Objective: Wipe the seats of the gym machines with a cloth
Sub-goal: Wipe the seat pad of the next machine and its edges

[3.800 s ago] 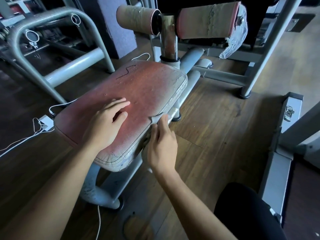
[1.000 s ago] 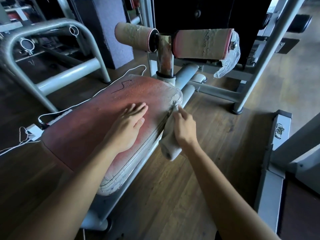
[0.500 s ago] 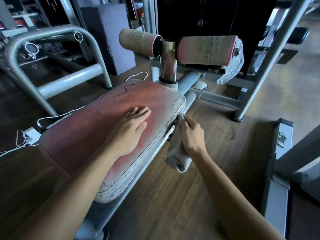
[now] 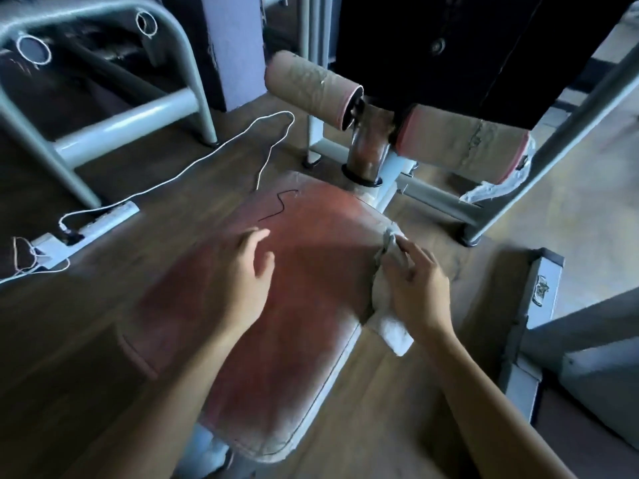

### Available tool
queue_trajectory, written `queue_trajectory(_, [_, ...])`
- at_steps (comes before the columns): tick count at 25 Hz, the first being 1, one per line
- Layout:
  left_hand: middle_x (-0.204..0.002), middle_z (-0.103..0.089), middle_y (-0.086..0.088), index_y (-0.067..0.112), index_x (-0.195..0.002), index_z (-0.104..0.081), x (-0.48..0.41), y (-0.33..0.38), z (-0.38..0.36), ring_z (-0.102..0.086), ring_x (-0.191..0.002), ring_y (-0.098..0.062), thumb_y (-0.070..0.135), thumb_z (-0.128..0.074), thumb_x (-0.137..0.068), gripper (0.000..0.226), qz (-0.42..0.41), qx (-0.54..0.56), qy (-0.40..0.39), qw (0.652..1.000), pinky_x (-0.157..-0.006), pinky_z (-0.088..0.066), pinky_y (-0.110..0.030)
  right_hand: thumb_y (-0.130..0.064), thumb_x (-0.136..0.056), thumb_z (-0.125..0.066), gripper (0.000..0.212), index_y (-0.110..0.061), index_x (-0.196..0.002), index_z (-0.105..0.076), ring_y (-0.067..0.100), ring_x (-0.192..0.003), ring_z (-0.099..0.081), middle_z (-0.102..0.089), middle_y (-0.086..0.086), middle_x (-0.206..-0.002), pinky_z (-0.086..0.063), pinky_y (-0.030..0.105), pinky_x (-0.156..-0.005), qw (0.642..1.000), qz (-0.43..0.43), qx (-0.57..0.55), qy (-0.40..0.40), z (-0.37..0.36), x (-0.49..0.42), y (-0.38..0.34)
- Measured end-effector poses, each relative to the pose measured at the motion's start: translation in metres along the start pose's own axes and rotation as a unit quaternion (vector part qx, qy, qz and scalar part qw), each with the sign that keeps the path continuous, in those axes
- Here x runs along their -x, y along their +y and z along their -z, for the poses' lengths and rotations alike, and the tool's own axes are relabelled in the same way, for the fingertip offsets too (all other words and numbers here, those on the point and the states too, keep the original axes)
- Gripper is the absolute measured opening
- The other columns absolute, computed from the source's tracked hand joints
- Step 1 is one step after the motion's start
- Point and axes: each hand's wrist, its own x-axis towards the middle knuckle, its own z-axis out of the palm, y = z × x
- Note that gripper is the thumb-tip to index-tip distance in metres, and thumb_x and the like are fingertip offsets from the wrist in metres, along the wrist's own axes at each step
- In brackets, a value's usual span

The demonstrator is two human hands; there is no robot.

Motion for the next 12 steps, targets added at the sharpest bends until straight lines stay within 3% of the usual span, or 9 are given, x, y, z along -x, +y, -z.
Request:
queue_trajectory(2, [-0.132, -0.06, -0.017, 0.007, -0.132, -0.056, -0.008, -0.023, 0.013, -0.054, -0.122, -0.039, 0.034, -0.047, -0.093, 0.048, 0.063, -0.094, 0.039, 0.993, -0.107, -0.041, -0.05, -0.029, -0.092, -0.071, 0.041, -0.029, -0.133, -0.063, 0.0, -0.11, -0.051, -0.055, -0.012, -0.12, -0.037, 0.012, -0.094, 0.999, 0.038, 0.03, -0.007, -0.008, -0.011, -0.026])
queue_trajectory(4, [-0.14, -0.052, -0.023, -0.001, -0.138, -0.049, -0.002, -0.034, 0.014, -0.045, -0.132, -0.043, 0.029, -0.042, -0.097, 0.051, 0.076, -0.115, 0.026, 0.99, -0.114, -0.031, -0.054, -0.032, -0.094, -0.069, 0.047, -0.032, -0.139, -0.057, 0.003, -0.121, -0.049, -0.053, -0.011, -0.13, -0.038, 0.016, -0.101, 0.995, 0.081, 0.055, -0.035, -0.025, -0.026, -0.043])
queue_trajectory(6, [-0.149, -0.045, -0.022, -0.001, -0.144, -0.044, 0.001, -0.035, 0.011, -0.037, -0.141, -0.04, 0.02, -0.04, -0.099, 0.05, 0.072, -0.084, 0.015, 0.994, -0.119, -0.027, -0.051, -0.038, -0.098, -0.059, 0.048, -0.034, -0.145, -0.049, 0.015, -0.137, -0.043, -0.047, -0.007, -0.149, -0.04, 0.036, -0.11, 0.977, 0.129, 0.141, -0.097, -0.048, -0.041, -0.048])
queue_trajectory(8, [-0.153, -0.042, -0.019, 0.0, -0.146, -0.042, -0.002, -0.035, 0.011, -0.037, -0.143, -0.036, 0.015, -0.038, -0.099, 0.049, 0.076, -0.076, 0.007, 0.994, -0.121, -0.026, -0.046, -0.043, -0.102, -0.044, 0.051, -0.034, -0.152, -0.039, 0.026, -0.15, -0.025, -0.031, -0.005, -0.162, -0.034, 0.052, -0.112, 0.936, 0.15, 0.273, -0.163, -0.07, -0.041, -0.039])
queue_trajectory(10, [-0.153, -0.043, -0.018, 0.001, -0.146, -0.044, -0.004, -0.036, 0.011, -0.038, -0.143, -0.034, 0.014, -0.037, -0.1, 0.048, 0.073, -0.084, -0.006, 0.994, -0.121, -0.025, -0.043, -0.04, -0.104, -0.038, 0.053, -0.027, -0.155, -0.034, 0.03, -0.154, -0.016, -0.024, 0.0, -0.166, -0.032, 0.055, -0.113, 0.919, 0.184, 0.303, -0.171, -0.08, -0.033, -0.026])
queue_trajectory(12, [-0.154, -0.042, -0.017, 0.001, -0.146, -0.045, -0.004, -0.036, 0.009, -0.038, -0.144, -0.033, 0.015, -0.037, -0.101, 0.048, 0.063, -0.098, -0.01, 0.993, -0.121, -0.026, -0.044, -0.029, -0.104, -0.044, 0.05, -0.014, -0.152, -0.041, 0.037, -0.153, -0.018, -0.03, 0.009, -0.163, -0.031, 0.053, -0.117, 0.904, 0.259, 0.295, -0.168, -0.082, -0.037, -0.018])
